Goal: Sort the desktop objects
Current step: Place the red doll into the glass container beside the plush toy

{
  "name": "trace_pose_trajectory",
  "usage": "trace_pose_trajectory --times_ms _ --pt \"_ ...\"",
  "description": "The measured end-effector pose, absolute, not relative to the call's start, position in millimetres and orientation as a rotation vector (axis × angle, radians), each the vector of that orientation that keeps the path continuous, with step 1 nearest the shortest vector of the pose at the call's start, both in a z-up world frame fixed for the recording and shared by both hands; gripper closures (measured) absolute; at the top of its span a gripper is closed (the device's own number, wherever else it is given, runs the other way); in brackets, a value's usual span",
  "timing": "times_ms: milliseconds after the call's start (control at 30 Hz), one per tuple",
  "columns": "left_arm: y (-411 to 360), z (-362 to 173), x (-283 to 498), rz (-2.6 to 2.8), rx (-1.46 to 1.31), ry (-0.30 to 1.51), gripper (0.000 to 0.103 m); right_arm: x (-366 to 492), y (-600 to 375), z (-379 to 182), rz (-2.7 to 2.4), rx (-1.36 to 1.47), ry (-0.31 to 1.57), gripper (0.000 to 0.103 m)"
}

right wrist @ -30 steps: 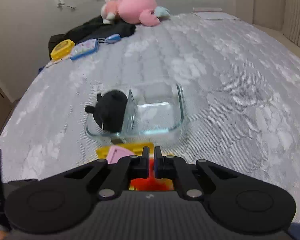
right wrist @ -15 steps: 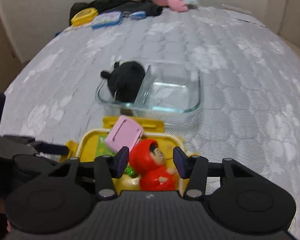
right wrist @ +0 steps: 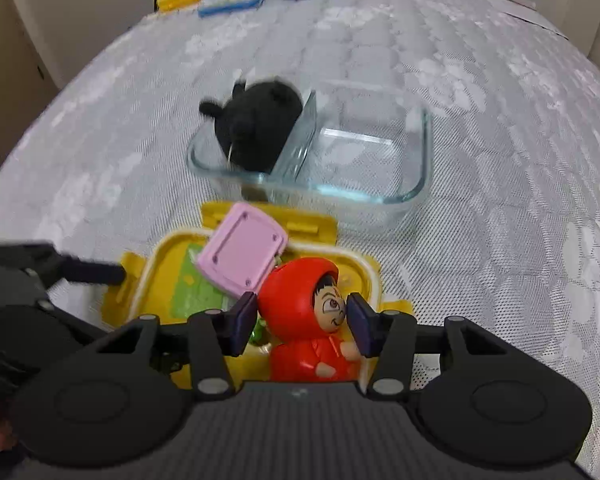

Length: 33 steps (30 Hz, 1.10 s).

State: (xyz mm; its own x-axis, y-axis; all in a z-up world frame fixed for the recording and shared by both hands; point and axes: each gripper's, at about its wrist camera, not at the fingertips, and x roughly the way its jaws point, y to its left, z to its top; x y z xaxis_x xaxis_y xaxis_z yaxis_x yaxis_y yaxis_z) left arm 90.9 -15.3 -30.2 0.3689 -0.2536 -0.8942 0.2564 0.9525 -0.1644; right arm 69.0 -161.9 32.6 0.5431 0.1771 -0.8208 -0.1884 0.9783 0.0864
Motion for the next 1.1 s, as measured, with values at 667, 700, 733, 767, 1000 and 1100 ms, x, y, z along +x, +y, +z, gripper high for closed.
trace_pose_trajectory --times_ms 667,700,733,767,1000,1100 --pt "-6 -28 96 -0.332 -0.064 1.148 0.0 87 -133 54 0.234 -0.206 0.866 0.065" --pt "-5 -28 97 -0.333 -0.07 1.148 0.0 87 -130 53 0.234 -0.222 0.864 0.066" --pt "-4 -28 97 -0.334 -0.076 1.148 0.0 88 -128 53 0.235 -0.238 0.862 0.067" --pt "-4 -28 97 -0.333 -0.08 1.148 0.0 89 -125 52 0.235 -0.255 0.859 0.067" --pt "-3 -29 99 -0.333 -0.079 1.145 0.0 93 -108 47 0.239 -0.368 0.841 0.061" --pt "-2 -30 99 -0.333 -0.084 1.145 0.0 95 -100 45 0.24 -0.417 0.832 0.061"
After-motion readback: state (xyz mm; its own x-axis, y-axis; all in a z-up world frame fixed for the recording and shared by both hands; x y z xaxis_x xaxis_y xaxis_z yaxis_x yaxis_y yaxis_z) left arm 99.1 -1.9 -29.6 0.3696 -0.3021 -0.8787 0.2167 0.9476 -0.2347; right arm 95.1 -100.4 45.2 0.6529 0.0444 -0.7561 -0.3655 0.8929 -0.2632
